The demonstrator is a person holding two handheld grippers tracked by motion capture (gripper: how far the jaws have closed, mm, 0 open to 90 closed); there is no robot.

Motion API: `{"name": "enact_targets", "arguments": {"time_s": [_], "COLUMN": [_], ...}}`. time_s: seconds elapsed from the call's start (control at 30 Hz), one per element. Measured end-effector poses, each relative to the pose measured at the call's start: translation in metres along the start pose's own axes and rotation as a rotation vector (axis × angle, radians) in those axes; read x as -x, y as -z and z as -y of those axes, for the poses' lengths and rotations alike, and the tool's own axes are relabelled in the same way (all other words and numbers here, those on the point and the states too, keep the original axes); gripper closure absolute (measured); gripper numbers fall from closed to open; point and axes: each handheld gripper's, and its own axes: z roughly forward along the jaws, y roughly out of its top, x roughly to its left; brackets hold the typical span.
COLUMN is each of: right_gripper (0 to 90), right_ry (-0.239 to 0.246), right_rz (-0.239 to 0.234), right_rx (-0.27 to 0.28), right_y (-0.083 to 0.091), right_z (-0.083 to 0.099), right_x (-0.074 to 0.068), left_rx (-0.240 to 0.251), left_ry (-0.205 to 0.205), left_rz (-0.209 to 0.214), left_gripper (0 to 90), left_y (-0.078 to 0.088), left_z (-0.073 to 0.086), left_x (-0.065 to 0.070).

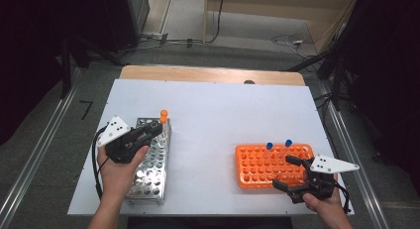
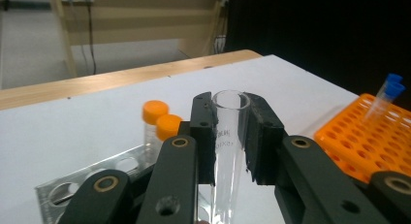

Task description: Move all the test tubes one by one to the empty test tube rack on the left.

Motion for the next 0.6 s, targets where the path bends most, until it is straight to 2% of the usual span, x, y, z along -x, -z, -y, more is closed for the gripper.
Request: {"name": "enact_targets", "arguments": {"time_s": [0.1, 0.2, 0.33, 0.43, 0.6], "right_gripper": [2.6, 2.6, 2.6, 2.6, 2.7], "right_ry": [-0.006, -0.006, -0.006, -0.005, -0.011], "right_rz": [0.006, 0.011, 0.016, 0.022, 0.038], "right_rx": [-0.003, -0.005, -0.004, -0.002, 0.003], "right_y": [0.0, 0.0, 0.0, 0.001, 0.002], "right_z": [0.0, 0.0, 0.0, 0.001, 0.001], "right_x": [0.001, 0.001, 0.001, 0.002, 0.005], "left_rx": [0.008, 0.02, 0.016, -0.008, -0.055], "left_ry": [-0.003, 0.013, 0.005, -0.014, -0.023], "left_rz": [-0.027, -0.035, -0.047, -0.067, -0.078], "left_gripper": [76.8, 76.8, 76.8, 76.8, 76.7], "left_y": [-0.002, -0.005, -0.012, -0.015, -0.017], "left_z": [0.002, 0.005, 0.009, 0.012, 0.016], "left_x": [-0.002, -0.003, -0.001, -0.002, 0.0]}}
